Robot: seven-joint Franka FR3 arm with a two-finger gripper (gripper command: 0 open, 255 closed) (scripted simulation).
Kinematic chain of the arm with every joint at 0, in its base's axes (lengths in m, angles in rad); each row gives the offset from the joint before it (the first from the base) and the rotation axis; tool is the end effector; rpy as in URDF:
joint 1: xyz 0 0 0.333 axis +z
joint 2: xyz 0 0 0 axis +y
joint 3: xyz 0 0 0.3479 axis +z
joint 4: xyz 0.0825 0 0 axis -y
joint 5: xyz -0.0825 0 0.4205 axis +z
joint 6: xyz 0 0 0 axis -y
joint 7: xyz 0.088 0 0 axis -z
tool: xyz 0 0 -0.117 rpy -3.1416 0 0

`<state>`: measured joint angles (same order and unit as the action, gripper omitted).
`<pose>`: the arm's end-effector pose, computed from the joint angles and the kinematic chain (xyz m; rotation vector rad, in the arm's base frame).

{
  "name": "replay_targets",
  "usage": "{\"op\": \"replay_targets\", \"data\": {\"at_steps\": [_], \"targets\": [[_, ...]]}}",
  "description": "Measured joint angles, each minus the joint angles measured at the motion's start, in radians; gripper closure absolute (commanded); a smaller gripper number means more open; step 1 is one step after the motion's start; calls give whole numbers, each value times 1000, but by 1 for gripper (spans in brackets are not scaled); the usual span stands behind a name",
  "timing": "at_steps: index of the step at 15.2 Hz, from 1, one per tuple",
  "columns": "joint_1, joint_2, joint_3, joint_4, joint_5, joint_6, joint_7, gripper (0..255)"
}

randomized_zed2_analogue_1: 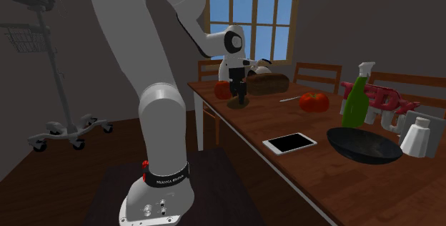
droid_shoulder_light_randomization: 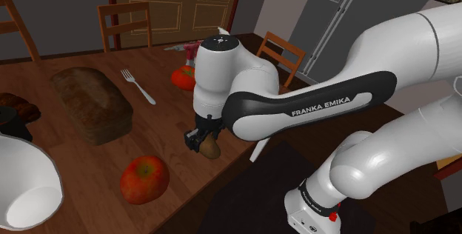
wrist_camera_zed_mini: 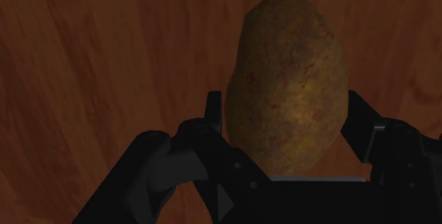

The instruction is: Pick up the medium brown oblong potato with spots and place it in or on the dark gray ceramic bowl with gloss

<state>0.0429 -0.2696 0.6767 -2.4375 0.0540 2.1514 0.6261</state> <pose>0.3528 0.3112 0.3758 2.9999 0.0573 0.0302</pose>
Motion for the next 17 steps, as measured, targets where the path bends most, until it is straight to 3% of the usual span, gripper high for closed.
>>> {"op": "replay_targets", "data": {"at_steps": [9, 17], "targets": [[0, 0, 0, 0, 0, 0, 0, 255], [10, -55, -28, 54, 25, -101, -34, 255]]}}
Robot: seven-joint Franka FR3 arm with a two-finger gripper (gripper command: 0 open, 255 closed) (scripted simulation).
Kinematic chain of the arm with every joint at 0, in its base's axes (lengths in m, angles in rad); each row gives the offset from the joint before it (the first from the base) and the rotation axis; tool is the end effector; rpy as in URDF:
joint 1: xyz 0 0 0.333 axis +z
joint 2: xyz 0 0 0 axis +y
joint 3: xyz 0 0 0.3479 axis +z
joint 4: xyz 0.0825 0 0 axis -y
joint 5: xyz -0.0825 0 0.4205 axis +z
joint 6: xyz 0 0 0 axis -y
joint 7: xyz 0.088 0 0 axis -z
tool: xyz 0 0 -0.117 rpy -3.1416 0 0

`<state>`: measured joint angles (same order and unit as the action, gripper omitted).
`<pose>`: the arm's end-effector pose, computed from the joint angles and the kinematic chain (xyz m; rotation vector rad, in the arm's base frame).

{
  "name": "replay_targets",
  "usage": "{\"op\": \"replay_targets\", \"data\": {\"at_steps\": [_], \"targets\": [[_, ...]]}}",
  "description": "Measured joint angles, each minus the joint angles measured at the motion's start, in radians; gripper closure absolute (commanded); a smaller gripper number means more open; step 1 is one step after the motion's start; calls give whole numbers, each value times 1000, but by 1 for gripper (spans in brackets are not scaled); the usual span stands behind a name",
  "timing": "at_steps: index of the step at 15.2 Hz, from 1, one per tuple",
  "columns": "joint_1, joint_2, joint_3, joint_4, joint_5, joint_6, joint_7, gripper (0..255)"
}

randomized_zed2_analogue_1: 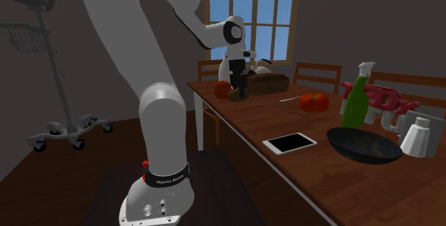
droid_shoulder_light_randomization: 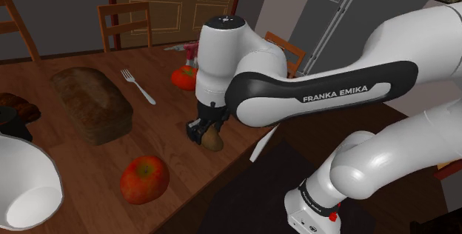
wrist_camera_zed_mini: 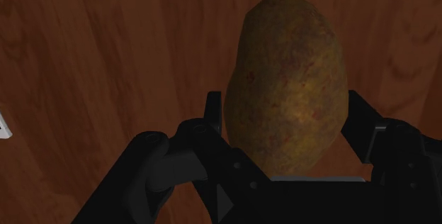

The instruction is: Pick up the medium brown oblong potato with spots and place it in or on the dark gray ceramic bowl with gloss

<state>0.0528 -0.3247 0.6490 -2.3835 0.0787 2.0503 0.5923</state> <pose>0.3538 0.3111 0.4153 3.0001 0.0574 0.0305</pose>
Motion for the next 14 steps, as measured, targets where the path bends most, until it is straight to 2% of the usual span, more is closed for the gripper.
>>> {"op": "replay_targets", "data": {"at_steps": [14], "targets": [[8, -66, -42, 134, 17, -193, -36, 255]]}}
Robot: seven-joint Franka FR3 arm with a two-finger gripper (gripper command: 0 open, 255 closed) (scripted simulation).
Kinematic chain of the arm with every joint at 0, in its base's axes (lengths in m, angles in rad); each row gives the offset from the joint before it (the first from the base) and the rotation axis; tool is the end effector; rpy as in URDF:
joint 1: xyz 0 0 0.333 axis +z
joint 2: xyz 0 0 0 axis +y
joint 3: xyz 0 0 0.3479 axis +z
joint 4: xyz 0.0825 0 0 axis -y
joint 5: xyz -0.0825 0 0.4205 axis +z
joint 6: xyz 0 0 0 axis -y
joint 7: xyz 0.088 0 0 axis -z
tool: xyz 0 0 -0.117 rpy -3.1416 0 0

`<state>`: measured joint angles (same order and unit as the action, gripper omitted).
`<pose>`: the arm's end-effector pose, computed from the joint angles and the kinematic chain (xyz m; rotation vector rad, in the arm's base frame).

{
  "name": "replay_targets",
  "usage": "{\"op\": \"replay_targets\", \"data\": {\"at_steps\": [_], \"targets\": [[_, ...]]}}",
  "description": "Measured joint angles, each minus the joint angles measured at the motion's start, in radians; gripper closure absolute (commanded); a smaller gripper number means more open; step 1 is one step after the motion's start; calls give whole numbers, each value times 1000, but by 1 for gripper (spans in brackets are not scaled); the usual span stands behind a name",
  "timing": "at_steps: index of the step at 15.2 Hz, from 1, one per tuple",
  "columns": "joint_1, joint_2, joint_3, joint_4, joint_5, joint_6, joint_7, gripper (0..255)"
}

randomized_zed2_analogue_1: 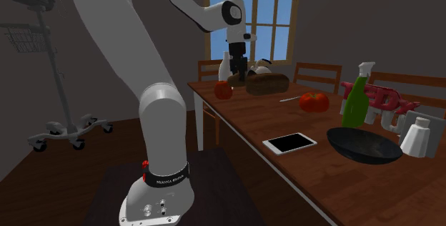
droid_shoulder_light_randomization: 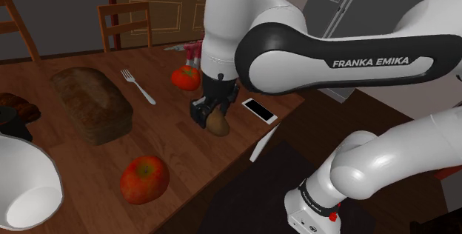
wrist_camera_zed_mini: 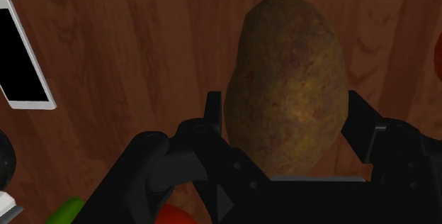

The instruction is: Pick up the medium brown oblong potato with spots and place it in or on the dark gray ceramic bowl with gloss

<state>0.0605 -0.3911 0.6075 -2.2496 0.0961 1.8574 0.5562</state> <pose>0.3531 0.3133 0.4933 3.0001 0.0574 0.0304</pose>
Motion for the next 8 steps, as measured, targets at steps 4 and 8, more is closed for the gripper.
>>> {"op": "replay_targets", "data": {"at_steps": [4, 8], "targets": [[-7, -19, -30, 7, -3, -25, -35, 255], [-38, -32, -99, -23, -27, -7, -126, 255]]}}
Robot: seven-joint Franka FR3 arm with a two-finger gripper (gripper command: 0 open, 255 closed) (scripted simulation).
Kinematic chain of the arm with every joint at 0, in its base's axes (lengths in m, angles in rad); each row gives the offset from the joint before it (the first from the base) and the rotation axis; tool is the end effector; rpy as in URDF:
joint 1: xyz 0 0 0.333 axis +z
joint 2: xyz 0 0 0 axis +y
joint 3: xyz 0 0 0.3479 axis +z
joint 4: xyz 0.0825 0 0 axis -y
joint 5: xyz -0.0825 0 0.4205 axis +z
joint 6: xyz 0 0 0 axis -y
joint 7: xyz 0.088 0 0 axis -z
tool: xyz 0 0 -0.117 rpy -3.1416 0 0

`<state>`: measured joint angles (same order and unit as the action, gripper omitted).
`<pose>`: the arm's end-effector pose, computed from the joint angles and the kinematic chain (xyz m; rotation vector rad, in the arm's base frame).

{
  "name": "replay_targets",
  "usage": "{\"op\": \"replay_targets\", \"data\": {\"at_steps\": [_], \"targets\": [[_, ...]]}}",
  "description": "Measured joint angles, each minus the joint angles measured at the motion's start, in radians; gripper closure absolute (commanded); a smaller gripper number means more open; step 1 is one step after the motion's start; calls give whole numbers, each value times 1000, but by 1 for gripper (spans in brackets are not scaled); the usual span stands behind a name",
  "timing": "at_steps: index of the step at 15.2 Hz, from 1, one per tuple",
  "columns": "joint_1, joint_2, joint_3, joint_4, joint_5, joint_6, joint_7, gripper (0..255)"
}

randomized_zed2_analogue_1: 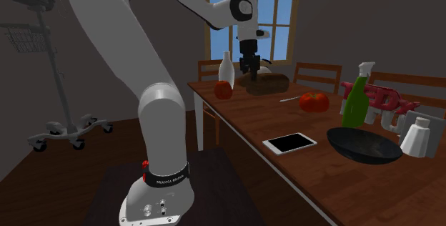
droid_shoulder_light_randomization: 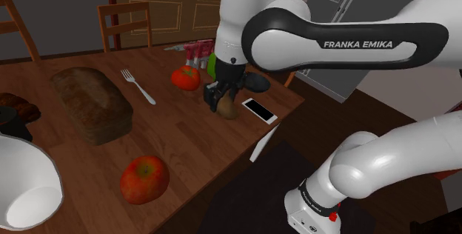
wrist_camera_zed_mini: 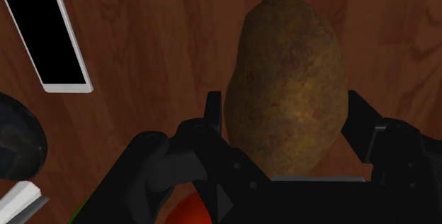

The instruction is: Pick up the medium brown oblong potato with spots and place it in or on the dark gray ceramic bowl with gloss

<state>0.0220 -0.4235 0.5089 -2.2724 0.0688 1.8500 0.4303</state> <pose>0.3827 0.2522 0.5046 2.9992 0.0555 0.0302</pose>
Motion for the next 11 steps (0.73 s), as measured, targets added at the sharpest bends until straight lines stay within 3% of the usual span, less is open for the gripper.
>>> {"op": "replay_targets", "data": {"at_steps": [8, 11], "targets": [[-71, -24, -151, -54, -57, 38, -197, 255], [-106, 6, -198, -27, -87, 44, -261, 255]]}}
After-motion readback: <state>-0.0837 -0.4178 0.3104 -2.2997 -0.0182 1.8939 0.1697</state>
